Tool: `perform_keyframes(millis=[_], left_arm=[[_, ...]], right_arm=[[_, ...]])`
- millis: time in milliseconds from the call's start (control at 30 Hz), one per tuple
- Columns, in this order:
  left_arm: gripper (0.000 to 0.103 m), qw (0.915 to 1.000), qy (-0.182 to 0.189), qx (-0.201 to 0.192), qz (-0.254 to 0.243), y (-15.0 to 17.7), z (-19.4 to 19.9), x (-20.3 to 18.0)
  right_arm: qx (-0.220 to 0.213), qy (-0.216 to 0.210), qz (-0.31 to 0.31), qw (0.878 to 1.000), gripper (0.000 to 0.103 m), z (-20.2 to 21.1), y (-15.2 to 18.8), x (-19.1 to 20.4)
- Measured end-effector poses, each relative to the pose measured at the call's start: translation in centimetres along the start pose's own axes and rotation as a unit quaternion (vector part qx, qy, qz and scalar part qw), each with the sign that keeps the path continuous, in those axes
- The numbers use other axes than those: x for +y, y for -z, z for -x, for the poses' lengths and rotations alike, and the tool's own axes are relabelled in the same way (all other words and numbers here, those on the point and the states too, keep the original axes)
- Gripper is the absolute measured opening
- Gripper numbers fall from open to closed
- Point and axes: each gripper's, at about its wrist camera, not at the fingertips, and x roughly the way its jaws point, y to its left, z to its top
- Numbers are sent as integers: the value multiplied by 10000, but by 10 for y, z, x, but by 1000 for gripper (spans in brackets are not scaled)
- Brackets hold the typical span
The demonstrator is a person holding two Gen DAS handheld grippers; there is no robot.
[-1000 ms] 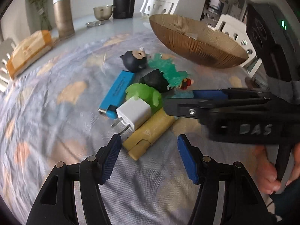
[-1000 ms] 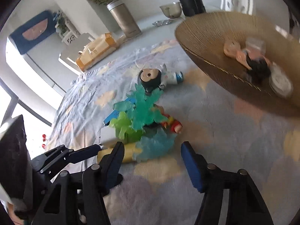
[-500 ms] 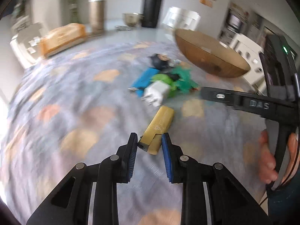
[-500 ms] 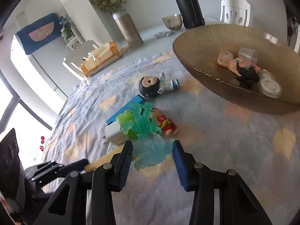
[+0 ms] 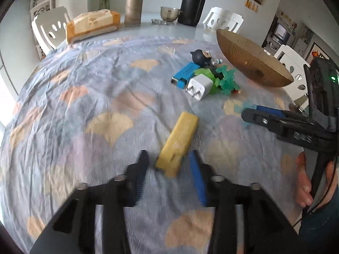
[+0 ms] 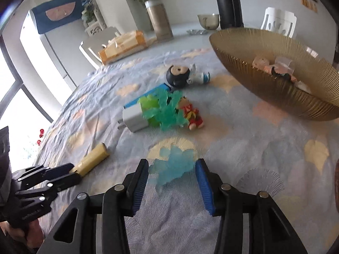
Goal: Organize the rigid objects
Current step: 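Grasp yellow tube with left gripper while right gripper grasps green toy, then carry yellow tube and teal toy into the amber bowl and open both grippers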
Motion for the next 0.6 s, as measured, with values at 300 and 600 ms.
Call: perform_keyframes(millis=[300,600], left_arm=[[41,9976,-298,-5,-617,-13,-18,-25],[21,9990,-41,-200,-405,-10,-7,-20]], right_arm=[[113,416,36,9991,87,-7,-1,5],[25,834,647,9944,40,-10,1,28]])
